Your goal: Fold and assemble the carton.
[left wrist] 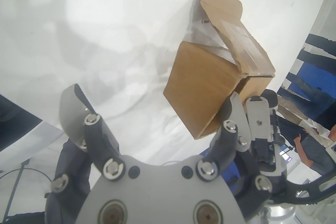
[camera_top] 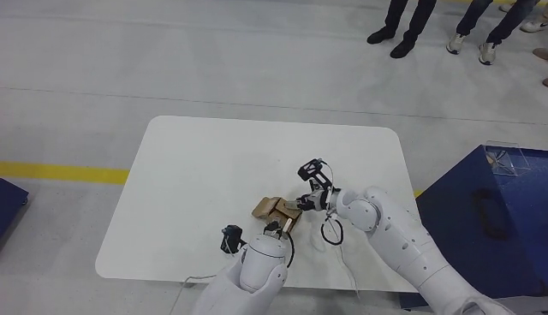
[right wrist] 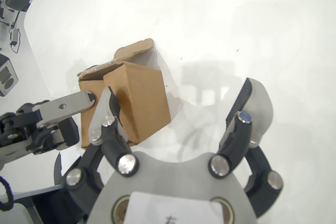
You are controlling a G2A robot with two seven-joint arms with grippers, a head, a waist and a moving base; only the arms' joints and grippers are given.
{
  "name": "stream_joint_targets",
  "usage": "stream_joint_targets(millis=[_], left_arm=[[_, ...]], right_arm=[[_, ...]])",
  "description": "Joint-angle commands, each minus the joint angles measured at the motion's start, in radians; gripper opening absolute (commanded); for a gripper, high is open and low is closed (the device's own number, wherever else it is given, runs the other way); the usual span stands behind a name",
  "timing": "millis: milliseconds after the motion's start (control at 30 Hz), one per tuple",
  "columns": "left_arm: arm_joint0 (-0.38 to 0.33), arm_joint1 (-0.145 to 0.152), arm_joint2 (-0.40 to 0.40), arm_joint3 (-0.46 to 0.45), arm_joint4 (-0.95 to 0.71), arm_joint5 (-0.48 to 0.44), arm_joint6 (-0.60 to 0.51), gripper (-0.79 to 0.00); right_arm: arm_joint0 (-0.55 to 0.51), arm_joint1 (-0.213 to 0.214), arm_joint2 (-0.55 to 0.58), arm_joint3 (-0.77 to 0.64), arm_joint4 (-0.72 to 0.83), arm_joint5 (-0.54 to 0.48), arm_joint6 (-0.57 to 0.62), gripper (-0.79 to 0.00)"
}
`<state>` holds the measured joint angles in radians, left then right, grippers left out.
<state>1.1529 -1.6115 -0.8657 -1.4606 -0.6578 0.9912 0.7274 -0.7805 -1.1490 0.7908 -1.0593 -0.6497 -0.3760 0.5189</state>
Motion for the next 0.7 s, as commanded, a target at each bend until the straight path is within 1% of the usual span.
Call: stream_joint_targets(millis=[0, 67, 167, 267, 333, 400, 433, 467, 567, 667], left_arm=[[0.0, -0.006, 0.003, -0.001, -0.007, -0.017, -0.012, 0.0], [0.0, -0.01, 0.003, -0.006, -0.006, -0.038, -0.015, 0.0], [0.001, -0.016, 0.008, -0.014, 0.012, -0.072, -0.018, 0.0], [0.013, -0.02, -0.008, -0.042, 0.013, -0.139, -0.02, 0.0], [0.03, -0.021, -0.025, -0.078, 0.035, -0.2, 0.005, 0.0], [0.054, -0.019, -0.037, -0.117, 0.084, -0.286, 0.04, 0.0], [0.069, -0.018, -0.04, -0.137, 0.108, -0.337, 0.042, 0.0], [0.086, -0.016, -0.042, -0.149, 0.123, -0.366, 0.028, 0.0], [0.117, -0.012, -0.067, -0.175, 0.119, -0.389, -0.016, 0.0], [0.135, -0.009, -0.081, -0.191, 0.13, -0.389, -0.041, 0.0]], right_arm=[[-0.002, 0.002, 0.018, 0.003, 0.011, -0.016, -0.02, 0.0], [-0.006, 0.01, 0.037, 0.002, -0.007, -0.045, -0.026, 0.0], [-0.023, 0.03, 0.066, -0.004, -0.074, -0.083, -0.01, 0.0], [-0.054, 0.05, 0.098, -0.024, -0.113, -0.124, 0.023, 0.0], [-0.074, 0.061, 0.116, -0.045, -0.14, -0.123, 0.042, 0.0], [-0.099, 0.068, 0.125, -0.068, -0.156, -0.121, 0.059, 0.0], [-0.109, 0.071, 0.127, -0.08, -0.162, -0.121, 0.067, 0.0], [-0.117, 0.072, 0.128, -0.088, -0.164, -0.12, 0.077, 0.0], [-0.129, 0.072, 0.136, -0.104, -0.169, -0.095, 0.061, 0.0], [-0.136, 0.073, 0.131, -0.107, -0.167, -0.111, 0.104, 0.0]])
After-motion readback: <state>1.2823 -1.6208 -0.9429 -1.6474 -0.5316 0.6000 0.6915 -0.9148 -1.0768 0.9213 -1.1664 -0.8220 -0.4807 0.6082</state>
